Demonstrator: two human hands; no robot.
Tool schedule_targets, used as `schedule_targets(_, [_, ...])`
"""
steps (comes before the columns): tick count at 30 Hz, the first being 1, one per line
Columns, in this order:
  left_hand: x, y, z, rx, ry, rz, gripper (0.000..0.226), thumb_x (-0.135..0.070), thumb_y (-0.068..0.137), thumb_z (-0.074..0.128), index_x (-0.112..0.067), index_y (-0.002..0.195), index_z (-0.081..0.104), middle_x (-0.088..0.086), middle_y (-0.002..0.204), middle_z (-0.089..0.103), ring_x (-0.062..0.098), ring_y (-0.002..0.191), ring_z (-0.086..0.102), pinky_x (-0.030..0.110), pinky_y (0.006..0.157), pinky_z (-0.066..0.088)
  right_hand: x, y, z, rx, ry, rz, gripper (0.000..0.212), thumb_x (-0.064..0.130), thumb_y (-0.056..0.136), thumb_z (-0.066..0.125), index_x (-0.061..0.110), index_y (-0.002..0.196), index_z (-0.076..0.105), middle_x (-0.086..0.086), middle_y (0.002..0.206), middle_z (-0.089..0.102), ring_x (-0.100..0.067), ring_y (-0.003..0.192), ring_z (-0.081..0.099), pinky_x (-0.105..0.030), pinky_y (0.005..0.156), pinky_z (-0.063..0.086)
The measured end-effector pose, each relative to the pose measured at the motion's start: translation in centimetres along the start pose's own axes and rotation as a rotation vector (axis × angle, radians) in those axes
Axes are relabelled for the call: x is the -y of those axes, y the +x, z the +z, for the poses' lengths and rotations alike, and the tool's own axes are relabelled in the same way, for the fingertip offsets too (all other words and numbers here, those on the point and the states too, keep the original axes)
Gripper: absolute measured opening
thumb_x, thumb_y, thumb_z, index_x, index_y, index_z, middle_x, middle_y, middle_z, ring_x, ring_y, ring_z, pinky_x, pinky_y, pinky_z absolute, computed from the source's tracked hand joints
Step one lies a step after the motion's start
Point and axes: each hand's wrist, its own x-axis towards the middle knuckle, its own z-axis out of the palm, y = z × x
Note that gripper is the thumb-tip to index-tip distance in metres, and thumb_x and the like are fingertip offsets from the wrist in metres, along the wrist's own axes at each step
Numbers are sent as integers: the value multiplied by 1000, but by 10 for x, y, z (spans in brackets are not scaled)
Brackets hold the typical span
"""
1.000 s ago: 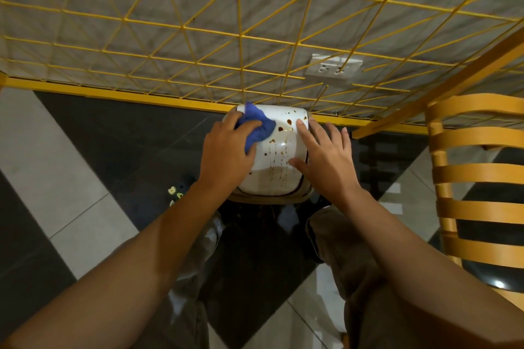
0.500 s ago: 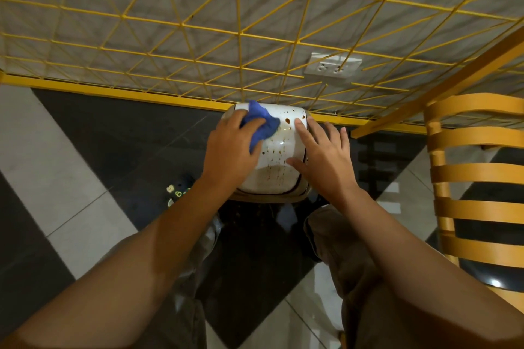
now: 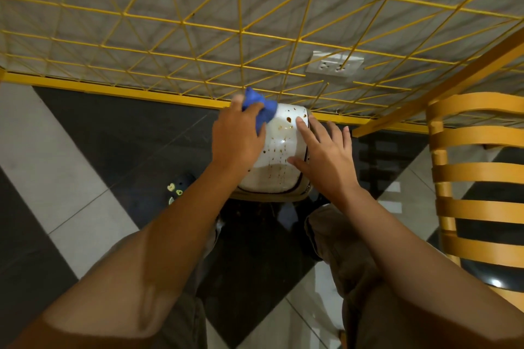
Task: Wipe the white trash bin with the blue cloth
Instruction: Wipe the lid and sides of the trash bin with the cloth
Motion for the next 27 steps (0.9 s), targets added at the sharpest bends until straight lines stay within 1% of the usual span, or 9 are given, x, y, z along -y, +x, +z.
schedule_targets(3, [2,6,-5,-12,-23,-103,40,-24,90,55,-16,129,50,11,134,41,30,115,45,37,94,40,0,0,0,2,1,2,77,40,81,66,23,146,28,-7,152,31,-35,140,25,-56,114,9])
schedule_targets(7, [-9,-13,4,58,39,120,42,-22,86,59,-15,127,53,14,126,46,32,106,50,39,88,44,0,0,1,-11,2,4,77,38,80,68,21,145,31,-8,151,34,-36,139,28,-58,113,11])
schedule_targets(10, [-10,-24,8,109,24,161,41,-22,86,58,-14,126,53,15,123,49,32,100,52,39,85,44,1,-1,2,-21,-10,2,78,37,78,70,19,144,33,-9,150,36,-37,137,31,-59,112,14])
schedule_targets(14, [-5,-29,1,70,-197,34,43,-22,84,63,-15,125,55,13,124,49,29,110,50,39,95,44,3,-1,-1,26,22,11,78,38,82,65,21,147,25,-7,153,28,-36,140,24,-56,114,9])
schedule_targets(17, [-6,-34,-4,25,-399,-81,45,-23,83,64,-19,127,53,10,123,49,23,114,49,28,95,39,3,1,-4,88,91,46,74,36,88,58,25,149,17,-2,157,17,-32,143,13,-54,115,2])
schedule_targets(19, [-10,-36,-8,0,-548,-153,51,-21,83,64,-20,131,47,7,130,48,18,120,46,24,98,36,5,3,-9,62,206,95,67,33,91,54,23,148,21,-1,156,21,-30,143,15,-50,116,5])
schedule_targets(23, [-17,-37,-11,-54,-674,-267,70,-21,79,69,-17,138,33,1,139,43,15,128,41,30,108,33,23,-2,-33,-159,629,130,44,25,93,53,16,136,45,-2,137,51,-17,126,46,-32,105,34])
schedule_targets(25, [-24,-40,-9,-58,-688,-256,76,-22,74,73,-17,138,31,1,137,44,16,126,44,39,106,38,39,-5,-47,-94,1000,238,34,24,94,52,19,127,54,1,123,61,-9,110,58,-25,92,48])
schedule_targets(27, [-32,-46,-9,-35,-748,-216,83,-16,72,76,-13,140,28,3,139,43,17,126,45,39,103,42,46,-6,-53,35,1226,300,28,28,95,51,23,121,57,2,117,64,-7,103,64,-24,84,53])
